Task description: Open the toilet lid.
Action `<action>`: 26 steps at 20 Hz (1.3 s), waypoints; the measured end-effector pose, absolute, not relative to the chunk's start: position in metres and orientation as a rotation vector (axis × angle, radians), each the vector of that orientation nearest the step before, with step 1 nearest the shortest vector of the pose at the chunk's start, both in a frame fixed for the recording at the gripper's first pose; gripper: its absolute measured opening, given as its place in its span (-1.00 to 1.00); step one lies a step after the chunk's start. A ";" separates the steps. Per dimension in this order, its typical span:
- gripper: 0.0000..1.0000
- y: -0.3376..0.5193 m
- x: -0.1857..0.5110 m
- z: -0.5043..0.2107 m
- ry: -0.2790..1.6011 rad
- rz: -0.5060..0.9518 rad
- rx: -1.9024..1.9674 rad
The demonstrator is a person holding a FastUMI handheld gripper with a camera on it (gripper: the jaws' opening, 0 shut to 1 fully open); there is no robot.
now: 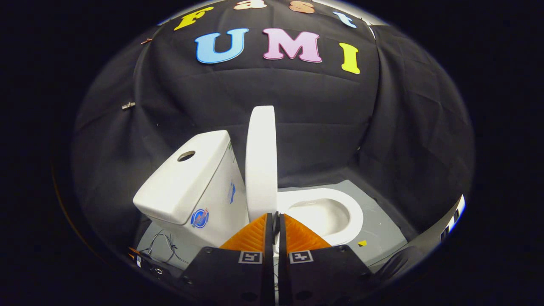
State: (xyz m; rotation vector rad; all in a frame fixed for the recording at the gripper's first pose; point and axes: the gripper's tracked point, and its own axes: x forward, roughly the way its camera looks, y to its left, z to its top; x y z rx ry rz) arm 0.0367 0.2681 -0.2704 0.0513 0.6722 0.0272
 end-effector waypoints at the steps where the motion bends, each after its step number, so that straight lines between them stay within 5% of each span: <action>1: -0.82 0.273 0.037 -0.269 0.669 0.029 0.043; 26: -0.78 0.356 0.025 -0.272 0.622 0.100 -0.120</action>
